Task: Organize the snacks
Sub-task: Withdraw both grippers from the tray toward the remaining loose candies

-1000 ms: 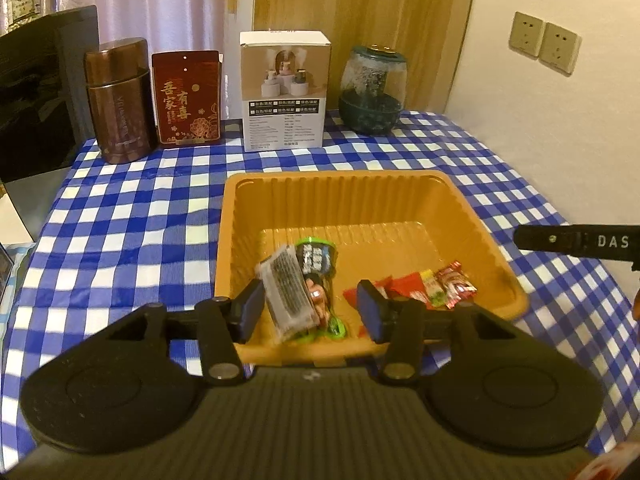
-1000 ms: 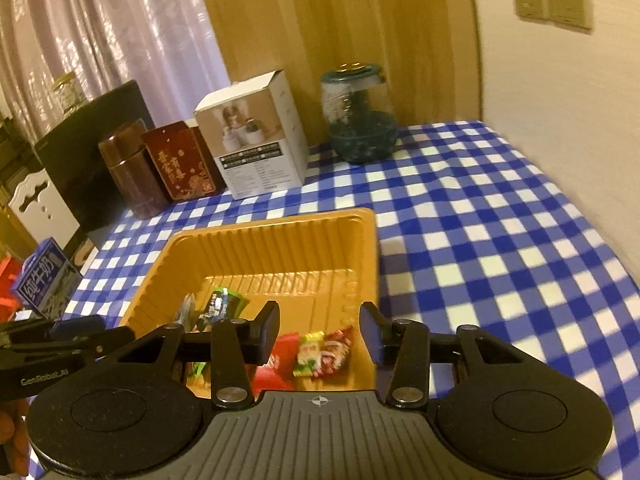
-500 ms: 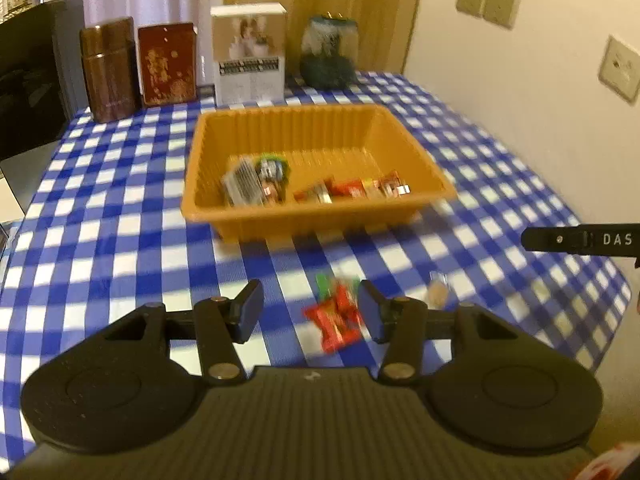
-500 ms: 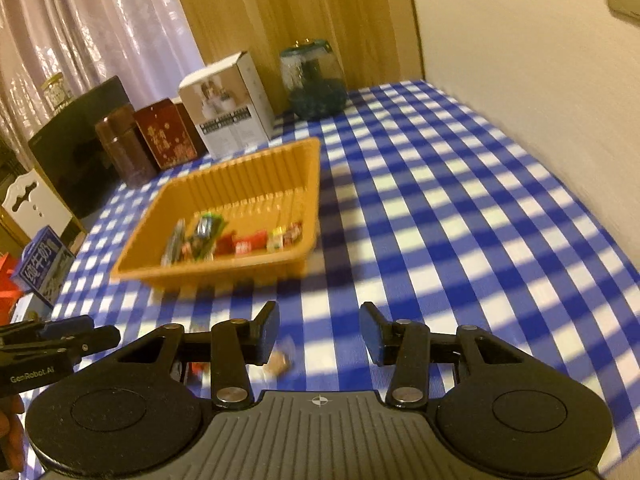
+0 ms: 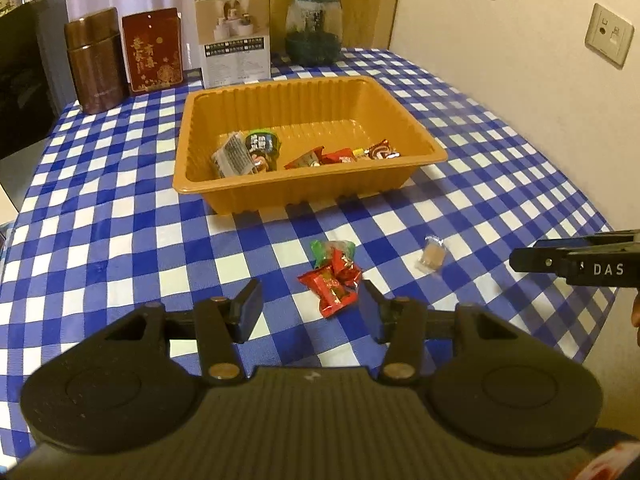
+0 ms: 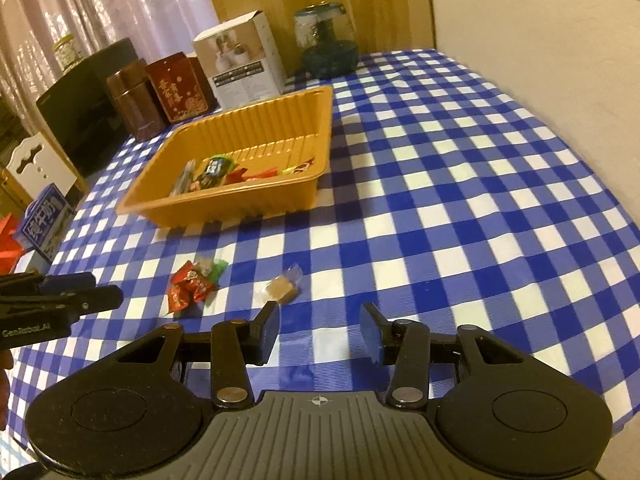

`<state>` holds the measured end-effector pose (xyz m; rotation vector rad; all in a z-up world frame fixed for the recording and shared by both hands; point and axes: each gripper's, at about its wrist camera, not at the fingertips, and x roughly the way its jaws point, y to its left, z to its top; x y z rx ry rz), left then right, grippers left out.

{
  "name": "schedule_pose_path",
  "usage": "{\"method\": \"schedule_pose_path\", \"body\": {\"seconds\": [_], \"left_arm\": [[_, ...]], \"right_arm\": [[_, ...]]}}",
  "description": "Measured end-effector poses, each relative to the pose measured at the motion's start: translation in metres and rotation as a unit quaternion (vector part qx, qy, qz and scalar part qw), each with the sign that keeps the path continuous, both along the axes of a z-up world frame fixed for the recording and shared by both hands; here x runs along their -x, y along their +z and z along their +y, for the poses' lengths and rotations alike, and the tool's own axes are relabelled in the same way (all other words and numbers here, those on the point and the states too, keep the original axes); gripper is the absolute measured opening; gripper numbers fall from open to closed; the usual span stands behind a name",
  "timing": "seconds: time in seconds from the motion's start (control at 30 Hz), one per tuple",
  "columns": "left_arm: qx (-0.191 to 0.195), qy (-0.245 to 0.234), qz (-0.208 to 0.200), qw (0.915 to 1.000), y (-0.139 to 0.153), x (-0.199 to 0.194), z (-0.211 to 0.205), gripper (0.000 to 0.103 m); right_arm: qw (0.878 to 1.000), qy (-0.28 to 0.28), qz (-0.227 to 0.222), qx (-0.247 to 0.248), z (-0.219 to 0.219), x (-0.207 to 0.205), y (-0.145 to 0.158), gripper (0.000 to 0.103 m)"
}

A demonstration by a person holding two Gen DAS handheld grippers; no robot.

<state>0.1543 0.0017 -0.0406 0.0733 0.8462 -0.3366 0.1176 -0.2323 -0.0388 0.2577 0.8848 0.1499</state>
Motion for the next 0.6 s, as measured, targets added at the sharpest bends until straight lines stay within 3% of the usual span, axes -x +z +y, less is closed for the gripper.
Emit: {"method": "schedule_pose_path", "body": {"seconds": [0.37, 0.6], "left_arm": [[-0.012, -0.043, 0.028, 0.9986, -0.03, -0.025, -0.021, 0.048], [-0.004, -0.039, 0.041, 0.9984, -0.051, -0.048, -0.024, 0.048]], "right_arm": [[1.0, 0.021, 0.016, 0.01, 0.01, -0.022, -0.019, 0.045], [0.999, 0.025, 0.024, 0.014, 0.016, -0.036, -0.033, 0.045]]}}
